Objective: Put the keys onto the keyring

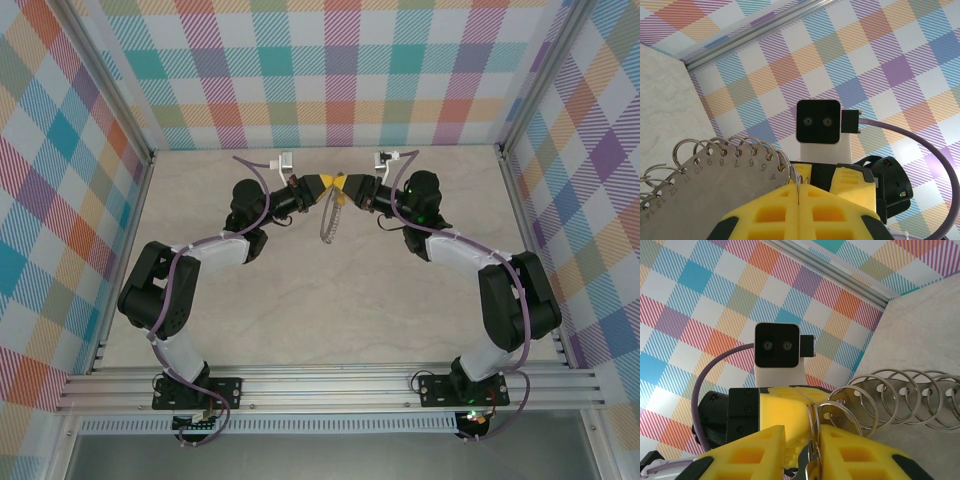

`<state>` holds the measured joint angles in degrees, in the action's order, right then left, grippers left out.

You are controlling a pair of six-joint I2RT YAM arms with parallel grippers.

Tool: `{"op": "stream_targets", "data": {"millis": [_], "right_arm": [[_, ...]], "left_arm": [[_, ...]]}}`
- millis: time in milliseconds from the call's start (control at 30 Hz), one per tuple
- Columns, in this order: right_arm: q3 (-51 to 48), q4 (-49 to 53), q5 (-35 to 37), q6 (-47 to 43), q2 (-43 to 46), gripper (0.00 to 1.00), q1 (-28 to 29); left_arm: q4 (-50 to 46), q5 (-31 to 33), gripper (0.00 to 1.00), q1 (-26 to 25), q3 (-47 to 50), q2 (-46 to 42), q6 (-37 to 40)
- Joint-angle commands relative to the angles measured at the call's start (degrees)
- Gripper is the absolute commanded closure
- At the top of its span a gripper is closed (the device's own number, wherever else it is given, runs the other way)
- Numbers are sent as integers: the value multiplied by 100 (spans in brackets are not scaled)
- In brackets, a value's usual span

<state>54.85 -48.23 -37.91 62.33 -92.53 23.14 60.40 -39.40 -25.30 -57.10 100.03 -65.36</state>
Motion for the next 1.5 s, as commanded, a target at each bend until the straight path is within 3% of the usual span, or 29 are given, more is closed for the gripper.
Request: {"op": "stream_targets", "data": {"millis": [0,100,200,367,567,667,800,1033,1167,1467], "right_arm": [[-85,-142,-49,-107,89,77,59],[-196,-175,-23,-115,124,84,57],[-238,-213,-23,-108,116,99,59],[-203,-97,-153,-235,147,100,-51],[-97,414,-812,-675,274,100,-512],[78,917,-1257,-1057,319,100,-704],[419,1681,-1902,-1593,248,100,-838],[964,2296,-2780,-2053,-46,100,-863],[1093,2399,-2953,-2093,-181,100,-860],[1158,2332,-3093,-2030,-410,100,-722]], "left_arm": [[394,-22,100,10,37,-89,24],[393,-15,100,7,35,-91,32],[393,-24,100,7,32,-84,26],[109,-127,99,16,-49,-144,198],[-1069,30,48,170,75,-707,1154],[-1425,89,38,197,107,-866,1454],[-1766,-57,37,201,5,-882,1764],[-2151,-332,50,207,-187,-794,2117],[-2072,-402,57,202,-191,-781,2120],[-1786,-540,59,178,-234,-657,1953]]}}
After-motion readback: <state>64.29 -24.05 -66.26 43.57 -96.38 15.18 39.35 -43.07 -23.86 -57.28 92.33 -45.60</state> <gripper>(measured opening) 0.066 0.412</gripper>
